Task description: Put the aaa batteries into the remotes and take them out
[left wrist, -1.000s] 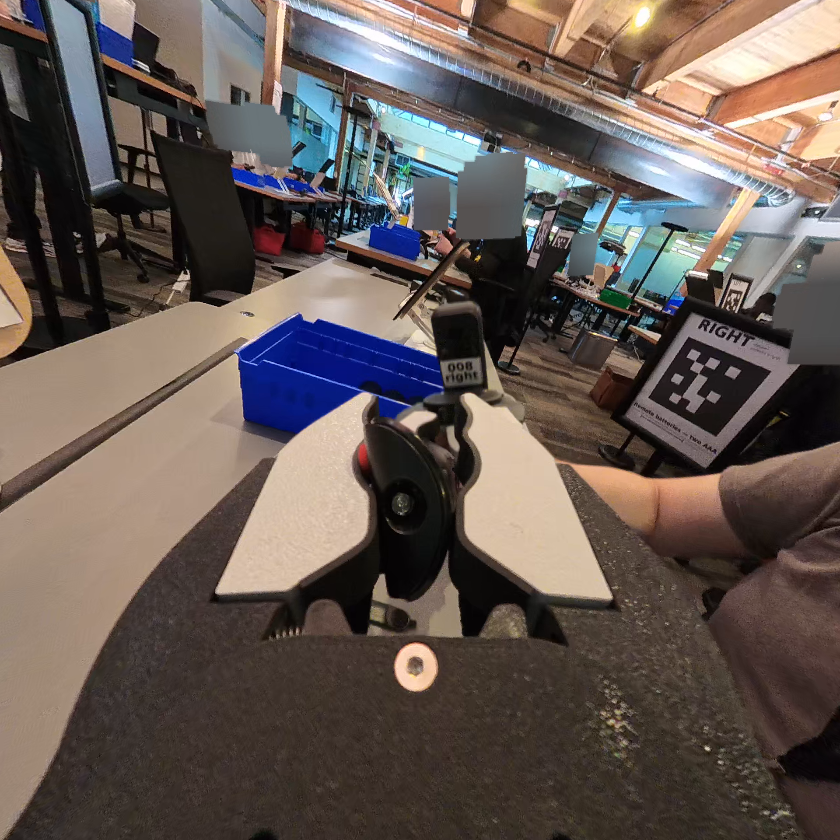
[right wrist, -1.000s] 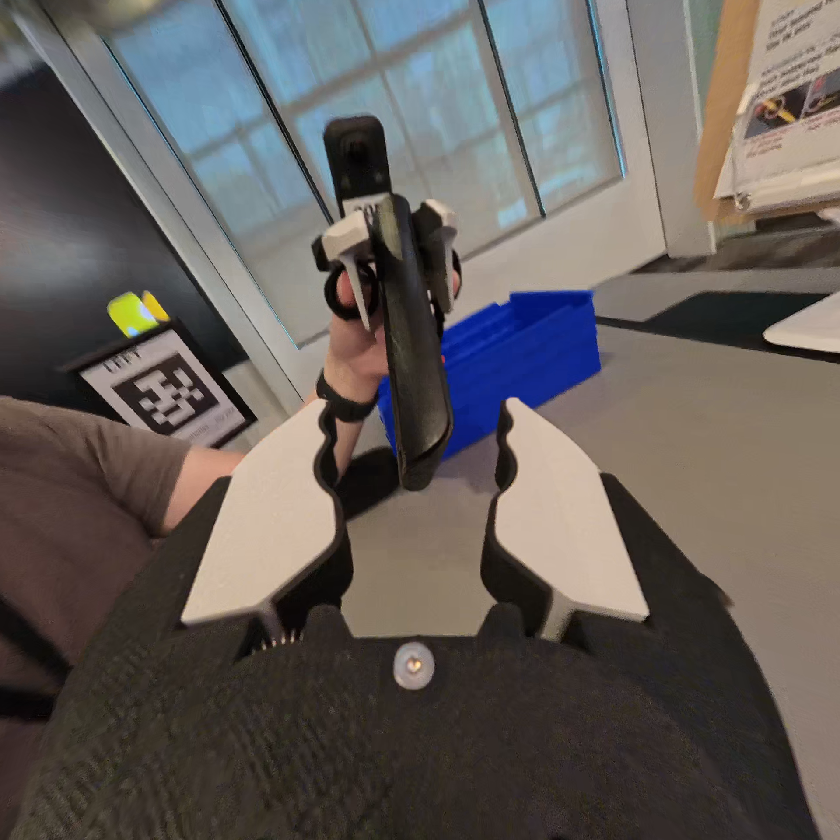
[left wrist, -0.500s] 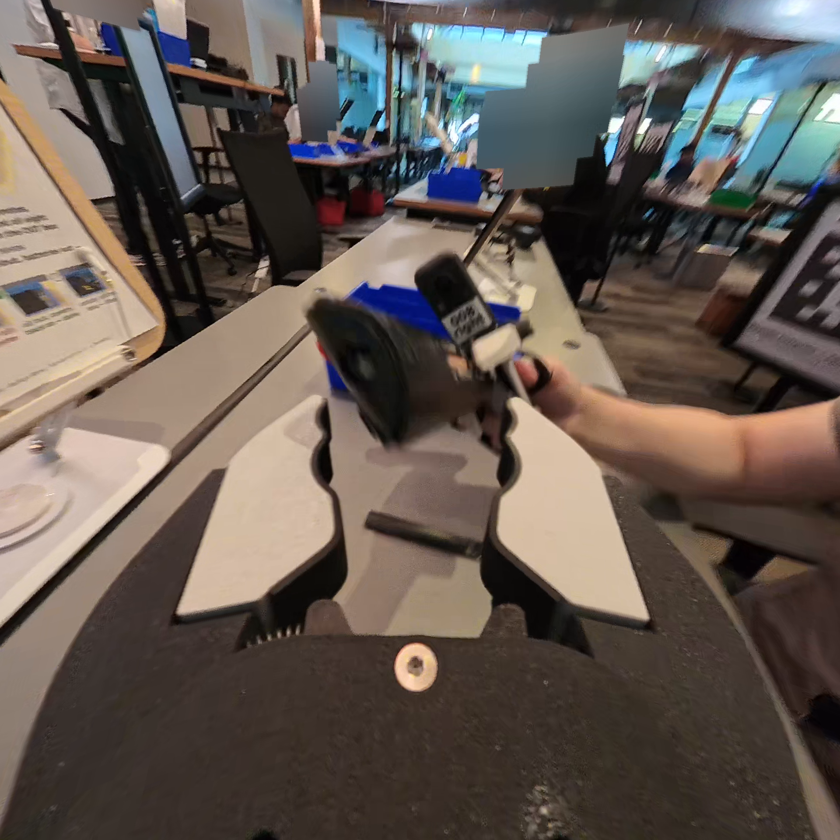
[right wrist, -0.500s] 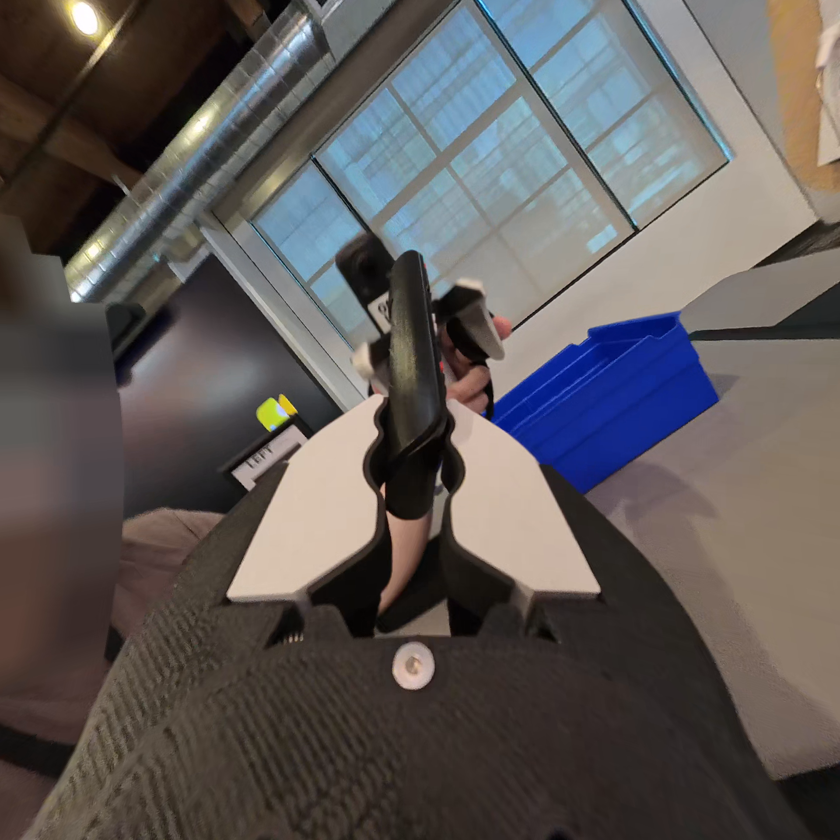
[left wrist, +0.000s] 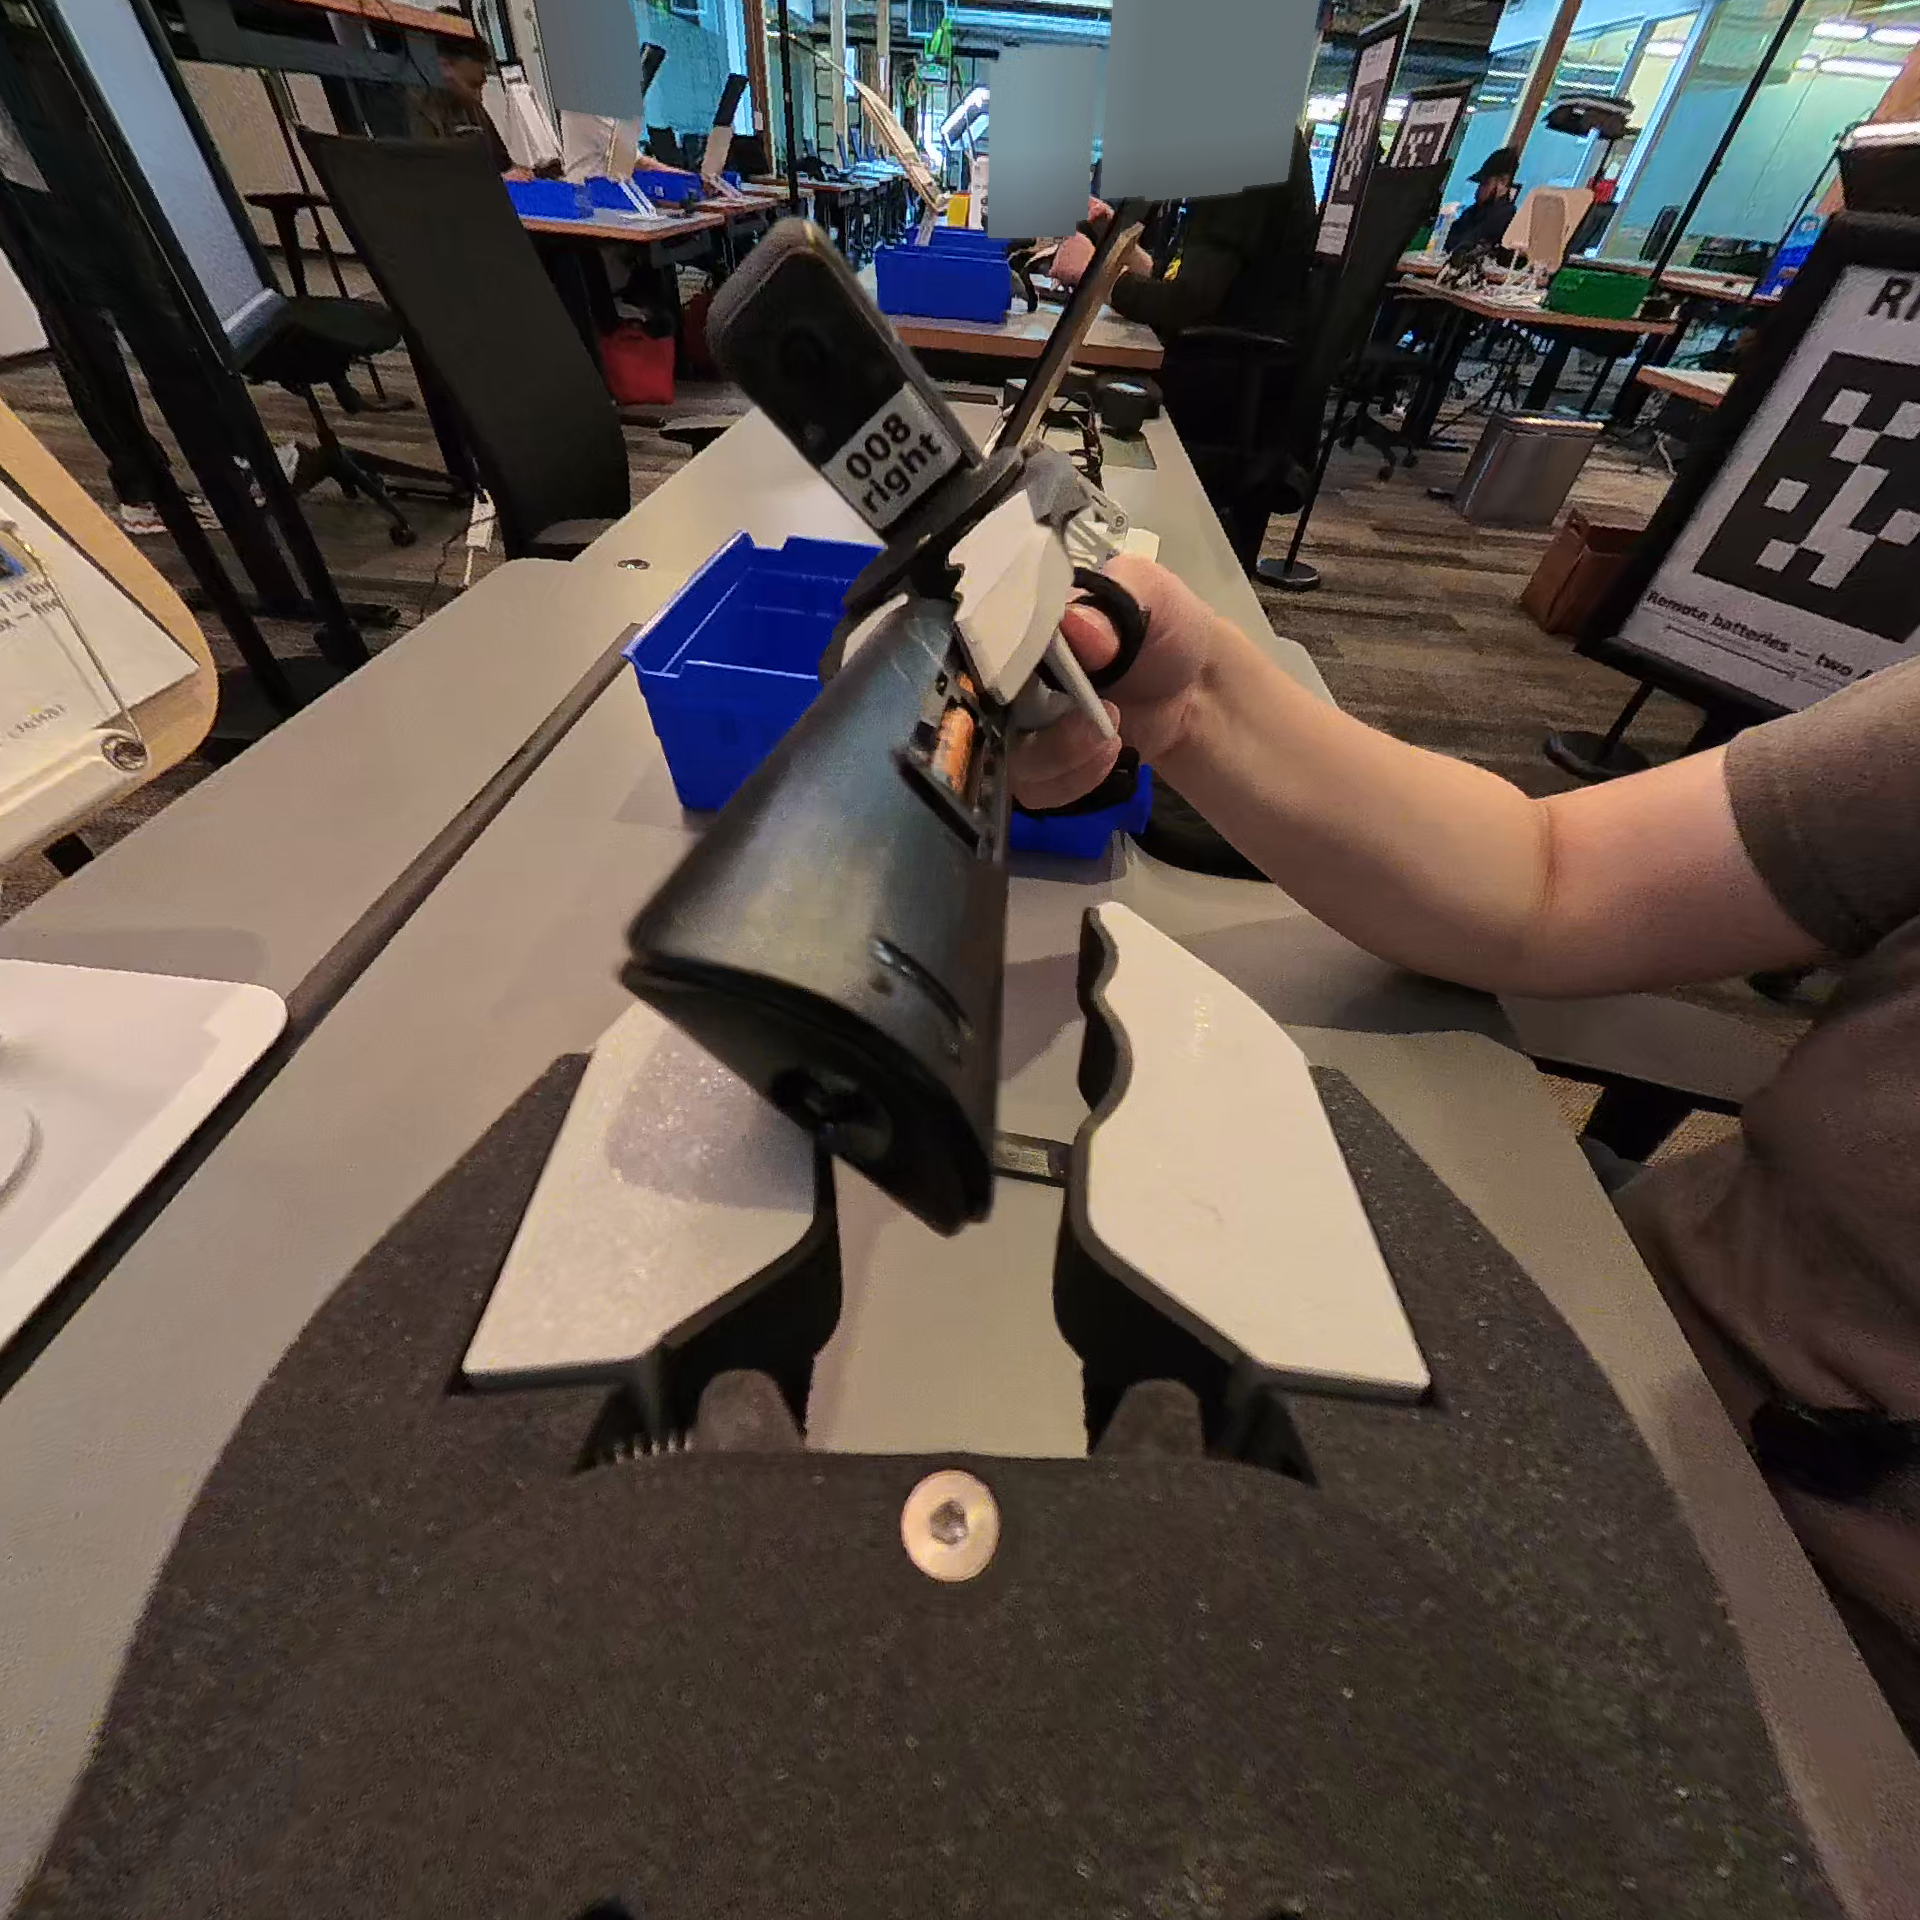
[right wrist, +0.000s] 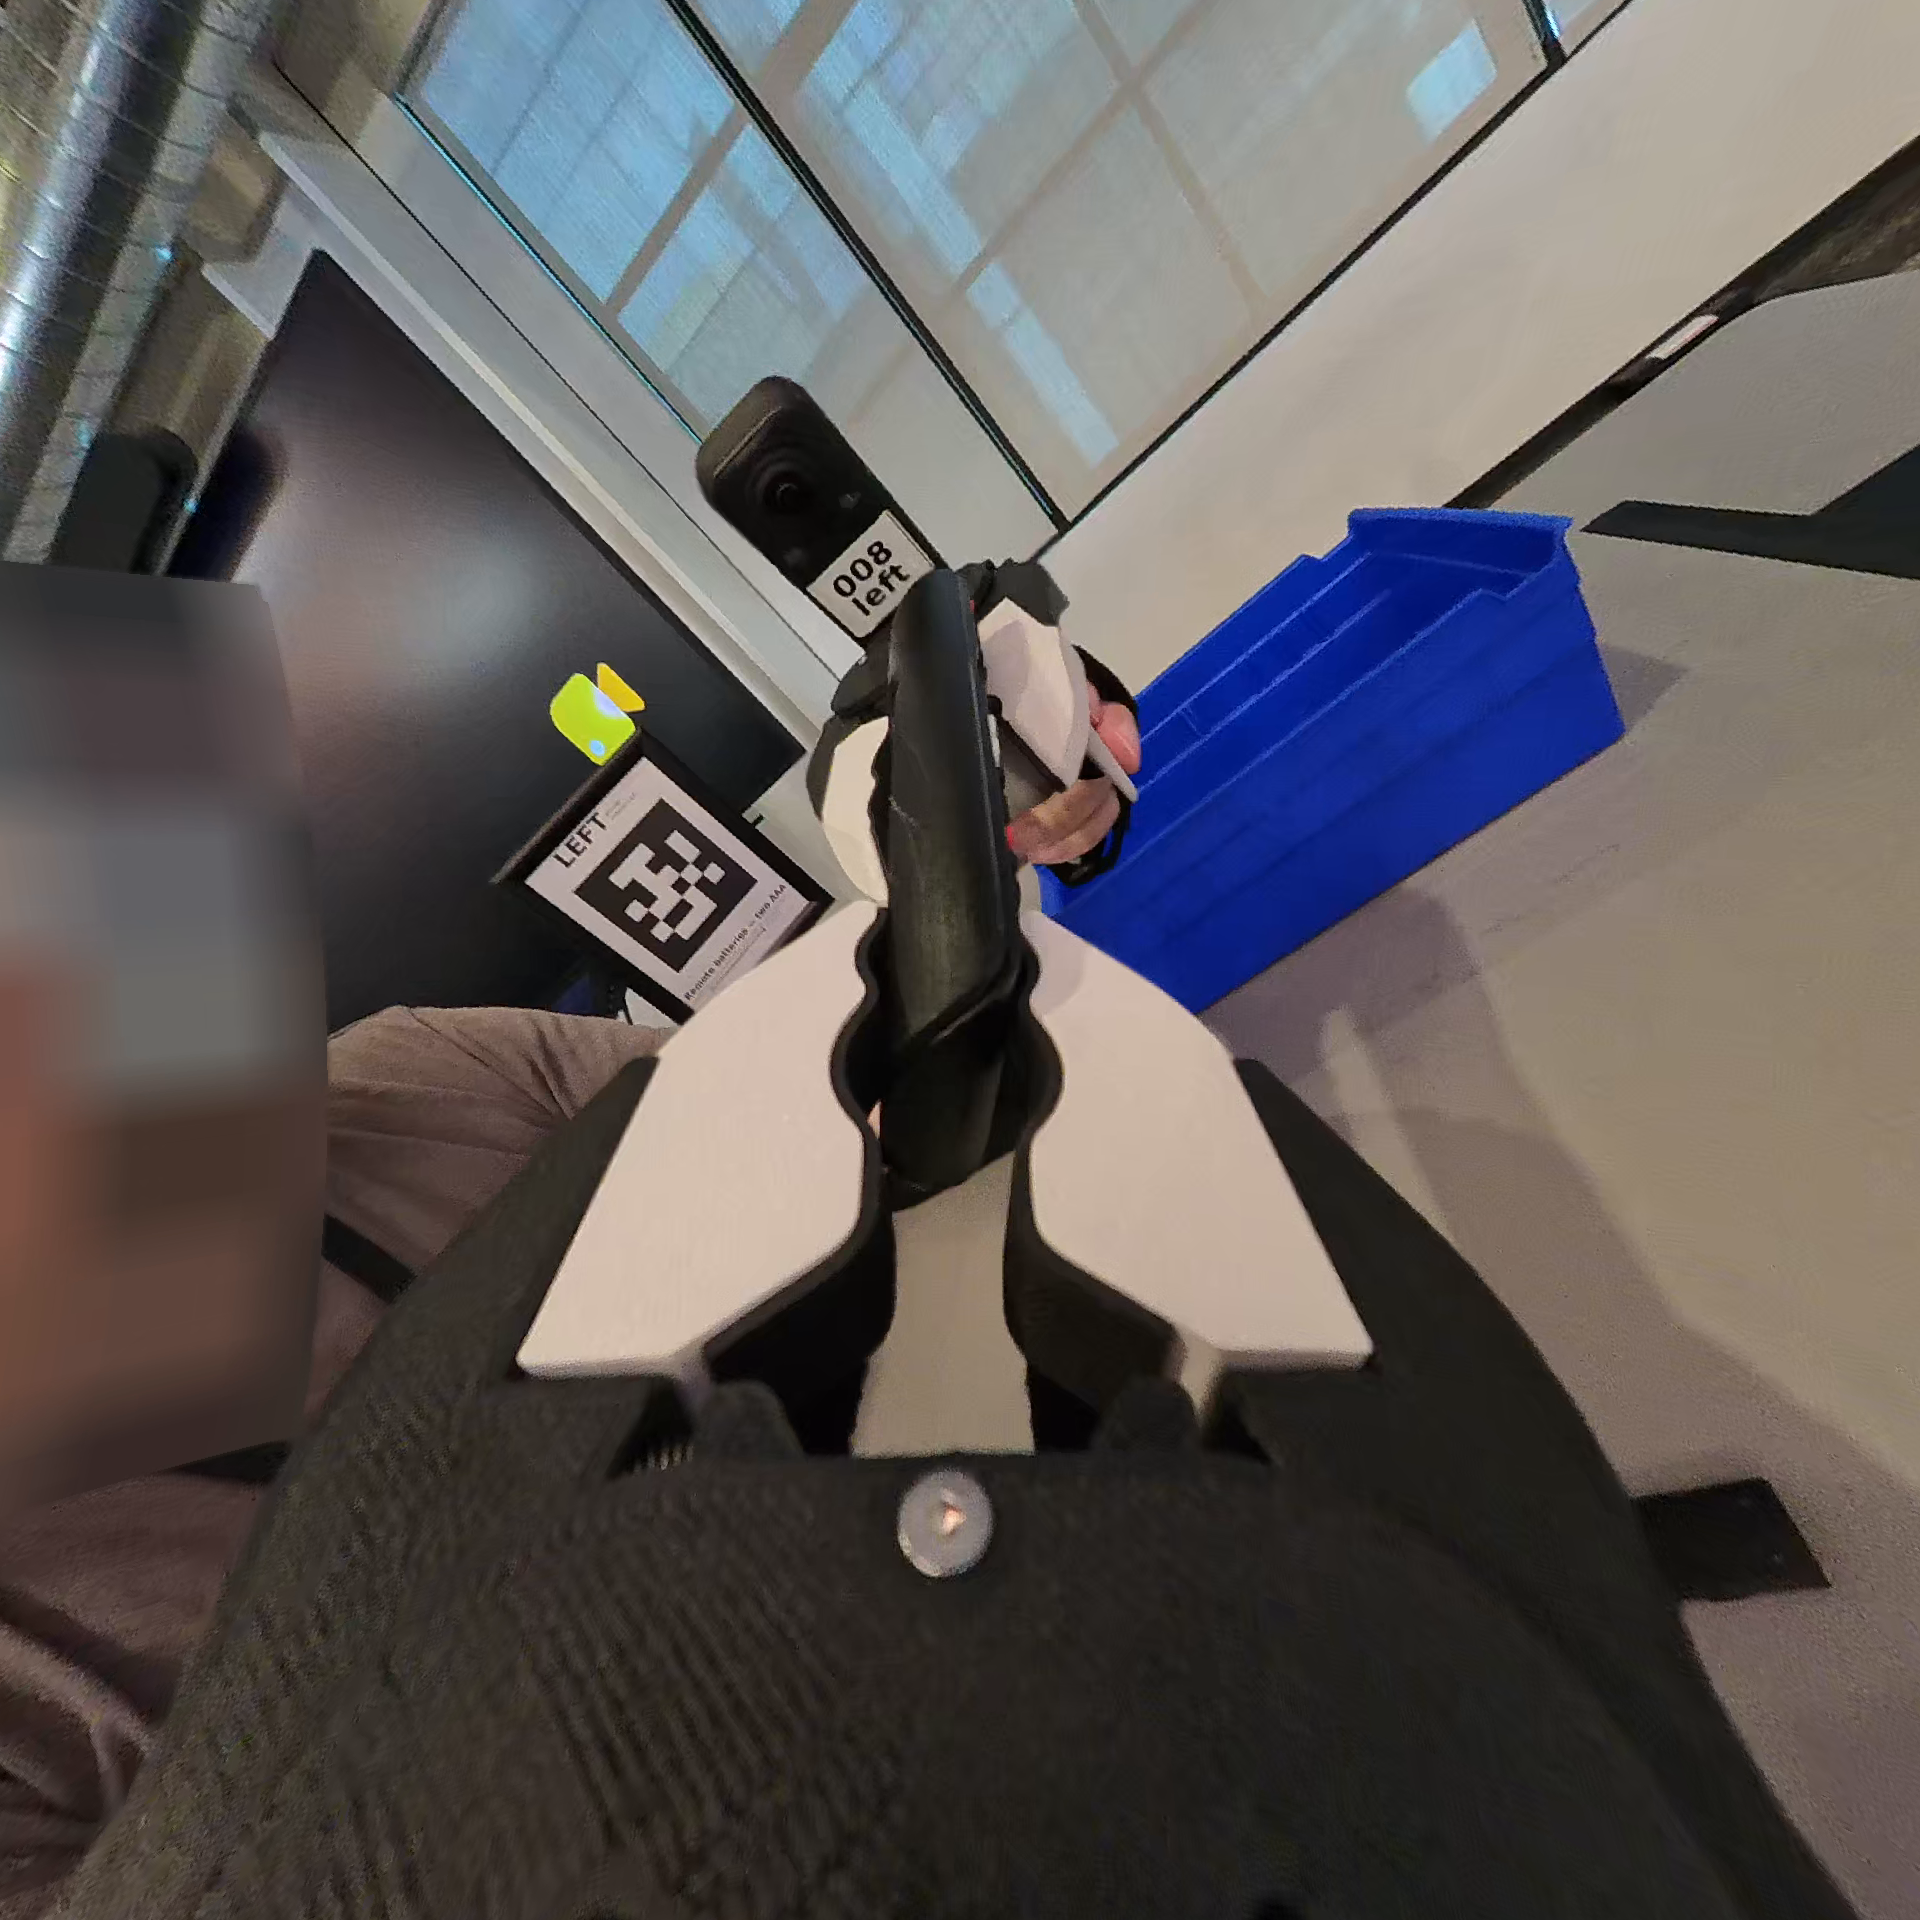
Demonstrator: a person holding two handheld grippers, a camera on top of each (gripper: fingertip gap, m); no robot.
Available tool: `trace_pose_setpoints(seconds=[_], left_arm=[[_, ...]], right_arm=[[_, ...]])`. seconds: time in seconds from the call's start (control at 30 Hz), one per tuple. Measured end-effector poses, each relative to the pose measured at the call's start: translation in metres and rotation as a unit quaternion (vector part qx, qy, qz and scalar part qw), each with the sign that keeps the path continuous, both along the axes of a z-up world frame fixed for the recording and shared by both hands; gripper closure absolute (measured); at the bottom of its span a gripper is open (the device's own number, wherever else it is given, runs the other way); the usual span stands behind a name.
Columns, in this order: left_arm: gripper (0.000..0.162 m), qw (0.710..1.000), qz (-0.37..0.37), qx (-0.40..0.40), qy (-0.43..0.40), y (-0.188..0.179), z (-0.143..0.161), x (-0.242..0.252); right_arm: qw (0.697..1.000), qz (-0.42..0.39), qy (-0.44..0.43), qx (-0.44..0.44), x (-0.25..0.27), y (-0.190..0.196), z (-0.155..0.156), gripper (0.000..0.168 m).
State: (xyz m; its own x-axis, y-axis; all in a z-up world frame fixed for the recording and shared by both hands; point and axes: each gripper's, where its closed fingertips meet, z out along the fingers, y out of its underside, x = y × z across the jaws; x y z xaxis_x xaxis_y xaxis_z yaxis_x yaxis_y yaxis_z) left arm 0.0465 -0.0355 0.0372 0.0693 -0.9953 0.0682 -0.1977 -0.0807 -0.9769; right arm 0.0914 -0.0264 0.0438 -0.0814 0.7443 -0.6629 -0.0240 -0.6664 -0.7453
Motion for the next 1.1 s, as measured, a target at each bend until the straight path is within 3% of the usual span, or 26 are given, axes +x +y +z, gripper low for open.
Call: trace_pose_setpoints(seconds=[0.27,0.57,0.7,0.93,1.1], left_arm=[[0.118,0.999,0.003,-0.032,-0.007,0.005,-0.003,0.004],[0.126,0.997,0.027,-0.038,-0.062,0.013,0.014,0.001],[0.123,0.999,0.025,-0.038,-0.029,0.012,0.005,0.001],[0.11,0.993,0.053,-0.029,-0.1,0.022,0.022,0.004],[0.131,0.993,0.019,-0.026,-0.11,0.01,0.028,0.005]], right_arm=[[1.0,-0.003,-0.02,0.022,-0.001,0.0,-0.004,0.148],[0.998,-0.042,0.014,0.036,-0.007,0.006,0.006,0.148],[0.998,-0.051,0.014,0.04,-0.005,0.007,0.008,0.148],[0.994,-0.062,0.088,0.021,-0.007,0.008,0.023,0.149],[0.995,-0.059,0.066,0.036,-0.014,0.006,0.017,0.149]])
